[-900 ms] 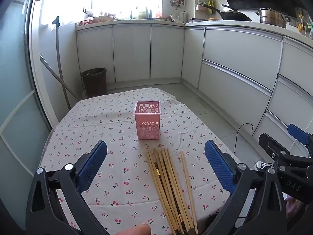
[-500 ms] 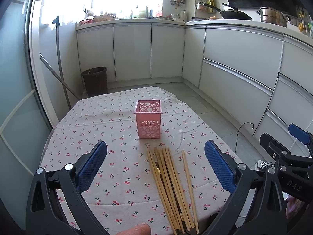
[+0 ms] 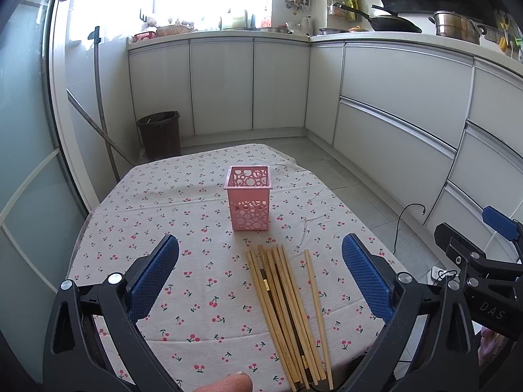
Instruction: Organize utensils
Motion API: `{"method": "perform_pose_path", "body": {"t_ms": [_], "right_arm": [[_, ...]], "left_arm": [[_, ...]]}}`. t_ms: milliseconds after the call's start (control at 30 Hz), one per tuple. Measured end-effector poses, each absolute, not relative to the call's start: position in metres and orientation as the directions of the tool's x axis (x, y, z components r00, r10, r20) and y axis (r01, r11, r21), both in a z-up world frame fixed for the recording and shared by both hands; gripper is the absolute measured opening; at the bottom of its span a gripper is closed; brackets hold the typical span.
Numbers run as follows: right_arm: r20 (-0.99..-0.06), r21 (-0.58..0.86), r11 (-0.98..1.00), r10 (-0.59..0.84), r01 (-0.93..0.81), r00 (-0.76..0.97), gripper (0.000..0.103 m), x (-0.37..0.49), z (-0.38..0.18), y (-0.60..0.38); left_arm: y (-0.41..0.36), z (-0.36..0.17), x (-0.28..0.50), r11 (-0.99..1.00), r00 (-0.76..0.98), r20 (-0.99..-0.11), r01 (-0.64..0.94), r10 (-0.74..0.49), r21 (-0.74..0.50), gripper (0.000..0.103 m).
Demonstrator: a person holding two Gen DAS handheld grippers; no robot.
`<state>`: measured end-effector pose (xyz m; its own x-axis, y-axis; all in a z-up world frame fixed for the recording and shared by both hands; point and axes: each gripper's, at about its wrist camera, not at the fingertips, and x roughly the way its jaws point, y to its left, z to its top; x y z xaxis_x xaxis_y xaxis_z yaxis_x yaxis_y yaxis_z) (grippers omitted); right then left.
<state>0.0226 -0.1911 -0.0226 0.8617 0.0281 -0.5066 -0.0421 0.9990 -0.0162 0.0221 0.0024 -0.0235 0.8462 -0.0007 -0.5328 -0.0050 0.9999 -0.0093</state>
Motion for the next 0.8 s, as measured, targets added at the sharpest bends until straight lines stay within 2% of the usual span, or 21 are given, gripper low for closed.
{"method": "perform_pose_path", "body": {"t_ms": [600,800], "right_arm": [[-0.508,-0.020,0.999,0.026,-0.042,0.861,0.096,0.0240,-0.0258,-0.1890],[-0.541,-0.031,0.998,0.021,-0.046,0.841,0.096,0.0280,-0.0293,-0.1863]], "left_arm": [[0.0034,-0.0265,0.0233,1.000,0.841,-0.542,-0.011,0.008,-0.004,0.096],[0.0036,-0.0319,0.0288,1.000,0.817,-0.576,-0.020,0.013,-0.005,0.096]]}}
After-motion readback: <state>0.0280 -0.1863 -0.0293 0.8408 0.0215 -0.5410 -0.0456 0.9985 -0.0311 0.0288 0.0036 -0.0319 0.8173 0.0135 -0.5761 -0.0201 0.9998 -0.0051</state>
